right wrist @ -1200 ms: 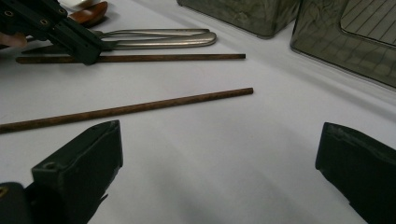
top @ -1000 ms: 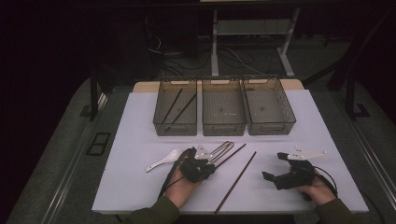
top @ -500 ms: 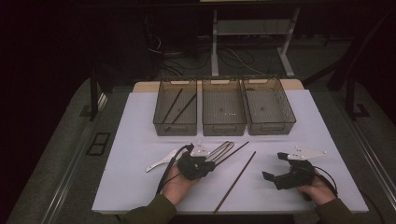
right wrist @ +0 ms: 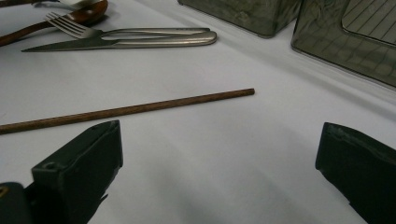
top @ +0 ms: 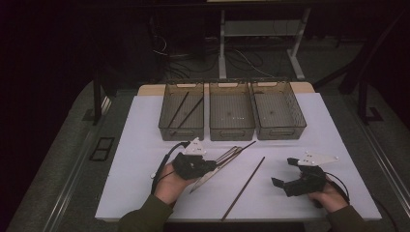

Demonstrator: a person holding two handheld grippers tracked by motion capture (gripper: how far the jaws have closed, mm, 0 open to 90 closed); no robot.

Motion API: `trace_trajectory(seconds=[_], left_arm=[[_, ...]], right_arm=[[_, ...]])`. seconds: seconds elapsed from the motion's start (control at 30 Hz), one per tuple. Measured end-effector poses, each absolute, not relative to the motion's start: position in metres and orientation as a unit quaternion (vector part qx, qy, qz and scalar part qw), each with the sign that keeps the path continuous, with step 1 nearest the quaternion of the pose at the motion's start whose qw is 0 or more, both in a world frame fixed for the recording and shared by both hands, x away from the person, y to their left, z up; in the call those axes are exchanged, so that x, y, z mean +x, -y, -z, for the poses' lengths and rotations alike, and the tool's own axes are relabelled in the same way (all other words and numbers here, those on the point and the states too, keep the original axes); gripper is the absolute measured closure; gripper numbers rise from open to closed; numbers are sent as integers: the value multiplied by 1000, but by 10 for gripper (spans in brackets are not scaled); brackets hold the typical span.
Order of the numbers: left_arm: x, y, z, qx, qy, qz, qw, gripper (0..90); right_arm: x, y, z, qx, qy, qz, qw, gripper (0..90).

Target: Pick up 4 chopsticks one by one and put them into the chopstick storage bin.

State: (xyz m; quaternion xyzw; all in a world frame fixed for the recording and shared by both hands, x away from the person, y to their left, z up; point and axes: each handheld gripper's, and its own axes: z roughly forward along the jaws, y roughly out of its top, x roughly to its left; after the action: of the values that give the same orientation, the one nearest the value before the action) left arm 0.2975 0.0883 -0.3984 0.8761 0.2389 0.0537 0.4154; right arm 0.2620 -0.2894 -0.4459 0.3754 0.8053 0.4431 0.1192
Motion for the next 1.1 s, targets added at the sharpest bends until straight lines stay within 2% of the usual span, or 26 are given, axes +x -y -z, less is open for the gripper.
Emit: trace_trajectory(seconds=[0.57,1.1], left_arm=[[328,-125,375,875,-234,-41,423,846],[365,-143,355,872,-250,-52,418,845]], right_arm=[[262,289,446,375,-805,-443,120,4],[263,289,446,376,-804,-444,124,4]])
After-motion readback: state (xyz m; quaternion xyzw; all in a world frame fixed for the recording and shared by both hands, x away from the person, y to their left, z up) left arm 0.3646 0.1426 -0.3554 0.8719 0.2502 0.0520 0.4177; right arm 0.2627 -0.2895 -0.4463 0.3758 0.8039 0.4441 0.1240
